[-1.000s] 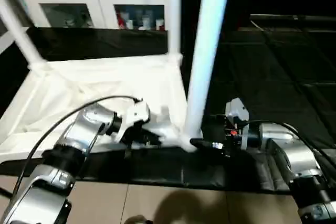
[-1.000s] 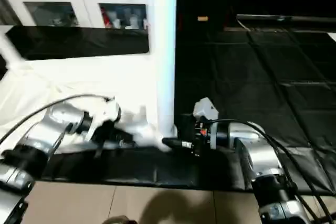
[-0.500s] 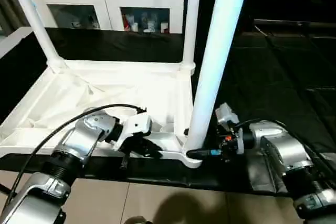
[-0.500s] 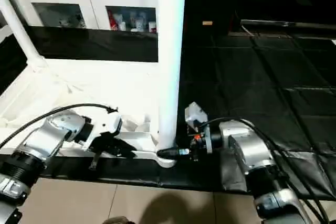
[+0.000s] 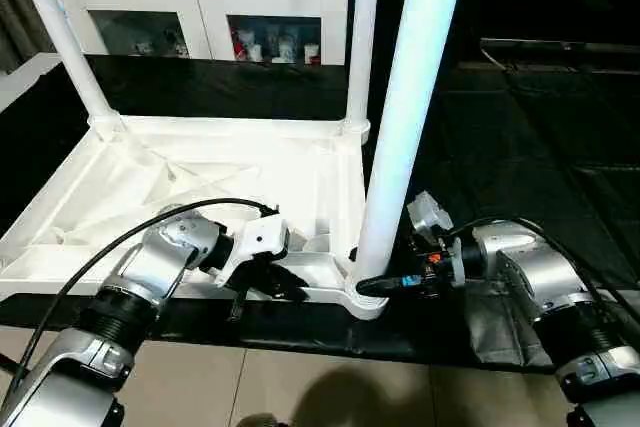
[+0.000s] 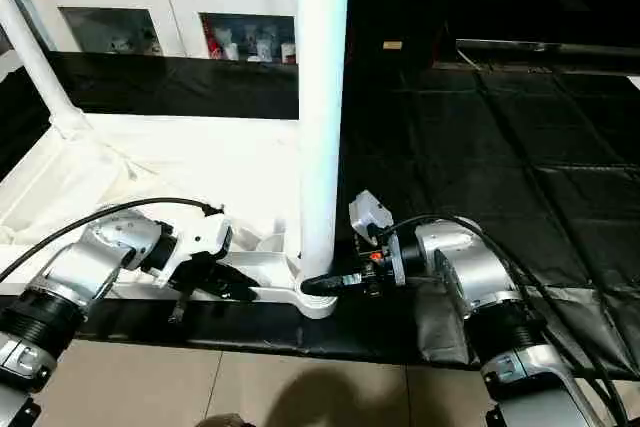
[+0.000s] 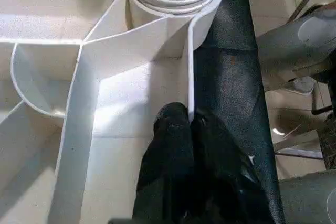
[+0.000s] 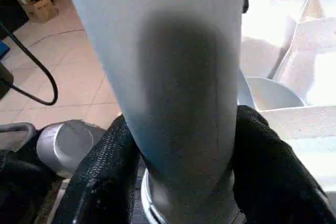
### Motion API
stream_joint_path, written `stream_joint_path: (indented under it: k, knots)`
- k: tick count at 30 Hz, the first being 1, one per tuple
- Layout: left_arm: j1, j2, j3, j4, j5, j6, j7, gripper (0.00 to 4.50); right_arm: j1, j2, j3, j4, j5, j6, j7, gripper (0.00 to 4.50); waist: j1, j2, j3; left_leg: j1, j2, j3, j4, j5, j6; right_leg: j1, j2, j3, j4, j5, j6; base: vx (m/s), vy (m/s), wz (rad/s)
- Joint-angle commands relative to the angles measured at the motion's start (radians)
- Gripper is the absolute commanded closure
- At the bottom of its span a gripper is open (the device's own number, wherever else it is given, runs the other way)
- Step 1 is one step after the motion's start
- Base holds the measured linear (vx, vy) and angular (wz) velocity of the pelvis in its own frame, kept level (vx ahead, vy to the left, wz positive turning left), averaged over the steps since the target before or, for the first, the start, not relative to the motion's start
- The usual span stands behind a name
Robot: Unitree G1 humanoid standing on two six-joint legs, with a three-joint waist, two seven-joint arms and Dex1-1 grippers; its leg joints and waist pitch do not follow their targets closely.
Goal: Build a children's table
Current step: Rotate leg to tighten
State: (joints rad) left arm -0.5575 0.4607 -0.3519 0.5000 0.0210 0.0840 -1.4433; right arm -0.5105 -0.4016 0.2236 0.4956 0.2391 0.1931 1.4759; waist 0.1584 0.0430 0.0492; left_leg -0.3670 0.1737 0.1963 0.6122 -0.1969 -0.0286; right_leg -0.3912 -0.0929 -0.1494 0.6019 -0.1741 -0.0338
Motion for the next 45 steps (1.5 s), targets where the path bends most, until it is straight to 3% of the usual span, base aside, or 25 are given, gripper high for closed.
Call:
stream_joint_path:
  k: [1, 5, 7, 8, 11, 14, 15, 17, 18, 22, 24, 26, 29, 30, 33, 34, 35, 38, 43, 44, 45]
  knots:
    - [-0.015, -0.015, -0.022, 0.022, 0.021, 0.027, 0.029, 4.50, -0.006, 0.008, 0.008, 0.009, 0.006, 0.017, 0.014, 2.39, -0.007, -0.009, -0.067, 0.018, 0.081, -0.039, -0.078, -0.210, 0.031, 0.042, -0.097, 0.081, -0.084, -0.365, -0.135, 0.000, 0.000, 0.00]
    - [-0.082, -0.086, 0.016, 0.102, 0.025, 0.078, 0.153, 4.50, 0.016, 0.048, -0.028, 0.024, -0.018, 0.006, -0.150, 2.42, -0.008, -0.010, -0.059, 0.035, 0.078, -0.037, -0.078, -0.271, 0.010, 0.034, -0.098, 0.080, -0.105, -0.462, -0.122, 0.000, 0.000, 0.00]
    - [-0.104, -0.109, 0.028, 0.125, 0.024, 0.095, 0.191, 4.50, 0.013, 0.069, -0.042, 0.043, -0.034, 0.002, -0.226, 2.47, -0.014, -0.009, -0.054, 0.035, 0.076, -0.041, -0.079, -0.293, 0.000, 0.035, -0.100, 0.075, -0.110, -0.511, -0.108, 0.000, 0.000, 0.00]
    - [-0.130, -0.135, 0.040, 0.153, 0.023, 0.112, 0.236, 4.50, 0.004, 0.100, -0.060, 0.069, -0.054, 0.022, -0.336, 2.47, -0.022, -0.014, -0.055, 0.035, 0.071, -0.048, -0.080, -0.315, -0.009, 0.043, -0.104, 0.065, -0.119, -0.579, -0.069, 0.000, 0.000, 0.00]
    - [-0.191, -0.198, 0.070, 0.221, 0.021, 0.152, 0.350, 4.50, -0.015, 0.173, -0.094, 0.112, -0.088, 0.076, -0.563, 2.52, -0.046, -0.010, -0.055, 0.026, 0.071, -0.053, -0.084, -0.313, -0.021, 0.045, -0.101, 0.061, -0.121, -0.556, -0.057, 0.000, 0.000, 0.00]
    - [-0.231, -0.243, 0.101, 0.271, 0.014, 0.176, 0.441, 4.50, -0.033, 0.238, -0.125, 0.139, -0.092, 0.115, -0.713, 2.53, -0.067, -0.010, -0.056, 0.027, 0.069, -0.057, -0.085, -0.335, -0.025, 0.048, -0.102, 0.057, -0.123, -0.549, -0.060, 0.000, 0.000, 0.00]
    - [-0.249, -0.262, 0.114, 0.297, 0.009, 0.183, 0.472, 4.50, -0.045, 0.268, -0.142, 0.157, -0.092, 0.120, -0.774, 2.53, -0.070, -0.006, -0.057, 0.031, 0.069, -0.057, -0.084, -0.342, -0.023, 0.044, -0.104, 0.059, -0.126, -0.536, -0.068, 0.000, 0.000, 0.00]
    - [-0.281, -0.298, 0.139, 0.343, 0.006, 0.187, 0.548, 4.50, -0.082, 0.334, -0.182, 0.206, -0.085, 0.128, -0.903, 2.54, -0.081, -0.009, -0.057, 0.023, 0.066, -0.056, -0.085, -0.330, -0.016, 0.048, -0.102, 0.060, -0.123, -0.510, -0.080, 0.000, 0.000, 0.00]
    - [-0.290, -0.310, 0.147, 0.356, 0.005, 0.189, 0.575, 4.50, -0.098, 0.359, -0.197, 0.228, -0.083, 0.128, -0.953, 2.54, -0.083, -0.002, -0.060, 0.024, 0.067, -0.058, -0.085, -0.326, -0.021, 0.048, -0.103, 0.060, -0.119, -0.499, -0.084, 0.000, 0.000, 0.00]
    - [-0.316, -0.335, 0.166, 0.396, 0.009, 0.178, 0.641, 4.50, -0.145, 0.407, -0.227, 0.287, -0.087, 0.105, -1.060, 2.54, -0.092, -0.005, -0.064, 0.020, 0.067, -0.054, -0.086, -0.287, -0.011, 0.050, -0.102, 0.069, -0.108, -0.391, -0.123, 0.000, 0.000, 0.00]
    - [-0.315, -0.333, 0.163, 0.400, 0.016, 0.163, 0.626, 4.50, -0.143, 0.406, -0.229, 0.282, -0.097, 0.093, -1.058, 2.54, -0.089, -0.008, -0.069, 0.015, 0.068, -0.047, -0.084, -0.223, 0.011, 0.054, -0.100, 0.076, -0.093, -0.278, -0.157, 0.000, 0.000, 0.00]
    - [-0.313, -0.329, 0.161, 0.405, 0.022, 0.155, 0.616, 4.50, -0.137, 0.402, -0.233, 0.276, -0.101, 0.092, -1.053, 1.85, -0.085, -0.011, -0.072, 0.016, 0.066, -0.041, -0.080, -0.180, 0.033, 0.055, -0.100, 0.079, -0.086, -0.219, -0.182, 0.025, -0.005, 0.02]
    - [-0.301, -0.308, 0.151, 0.409, 0.031, 0.132, 0.581, 4.50, -0.112, 0.368, -0.238, 0.254, -0.100, 0.070, -1.011, 1.73, -0.075, -0.014, -0.076, 0.009, 0.066, -0.038, -0.076, -0.108, 0.068, 0.062, -0.100, 0.078, -0.076, -0.154, -0.195, 0.000, 0.000, 0.00]
    - [-0.299, -0.305, 0.149, 0.408, 0.032, 0.128, 0.576, 4.50, -0.108, 0.362, -0.237, 0.250, -0.101, 0.067, -1.005, 1.44, -0.071, -0.013, -0.076, 0.009, 0.068, -0.038, -0.077, -0.098, 0.076, 0.062, -0.099, 0.077, -0.073, -0.140, -0.197, 0.000, 0.000, 0.00]
    - [-0.290, -0.288, 0.141, 0.401, 0.037, 0.119, 0.546, 4.50, -0.088, 0.330, -0.236, 0.232, -0.094, 0.038, -0.956, 1.31, -0.064, -0.010, -0.076, 0.011, 0.072, -0.038, -0.077, -0.111, 0.076, 0.060, -0.099, 0.077, -0.073, -0.142, -0.197, 0.000, 0.000, 0.00]
    - [-0.273, -0.260, 0.126, 0.386, 0.039, 0.099, 0.484, 4.50, -0.058, 0.274, -0.239, 0.191, -0.070, 0.025, -0.855, 1.31, -0.061, -0.009, -0.076, 0.012, 0.073, -0.038, -0.077, -0.111, 0.075, 0.061, -0.098, 0.077, -0.073, -0.141, -0.195, 0.000, 0.000, 0.00]
    - [-0.265, -0.245, 0.117, 0.378, 0.043, 0.077, 0.455, 4.50, -0.044, 0.245, -0.240, 0.167, -0.056, 0.031, -0.800, 1.06, -0.054, -0.009, -0.077, 0.008, 0.073, -0.036, -0.074, -0.107, 0.092, 0.062, -0.096, 0.076, -0.070, -0.116, -0.194, 0.000, 0.000, 0.00]
    - [-0.250, -0.217, 0.100, 0.366, 0.048, 0.051, 0.387, 4.50, -0.022, 0.186, -0.231, 0.132, -0.043, 0.020, -0.689, 0.90, -0.048, -0.011, -0.078, 0.006, 0.075, -0.035, -0.071, -0.102, 0.101, 0.060, -0.096, 0.076, -0.066, -0.107, -0.199, 0.000, 0.000, 0.00]
    - [-0.207, -0.157, 0.064, 0.316, 0.035, -0.023, 0.214, 4.50, 0.003, 0.085, -0.215, 0.066, -0.004, 0.014, -0.474, 0.49, -0.032, -0.015, -0.075, 0.003, 0.076, -0.033, -0.069, -0.117, 0.098, 0.055, -0.097, 0.076, -0.072, -0.181, -0.182, 0.000, 0.000, 0.00]
    - [-0.202, -0.152, 0.060, 0.311, 0.033, -0.034, 0.198, 4.50, 0.004, 0.077, -0.213, 0.061, 0.001, 0.014, -0.455, 0.49, -0.030, -0.013, -0.075, 0.006, 0.079, -0.035, -0.071, -0.122, 0.096, 0.052, -0.097, 0.076, -0.071, -0.188, -0.179, 0.000, 0.000, 0.00]
    - [-0.186, -0.132, 0.043, 0.288, 0.032, -0.043, 0.148, 4.50, 0.009, 0.051, -0.202, 0.043, 0.016, 0.022, -0.395, 0.43, -0.028, -0.016, -0.074, 0.010, 0.082, -0.034, -0.073, -0.130, 0.092, 0.048, -0.095, 0.077, -0.072, -0.196, -0.178, 0.000, 0.000, 0.00]
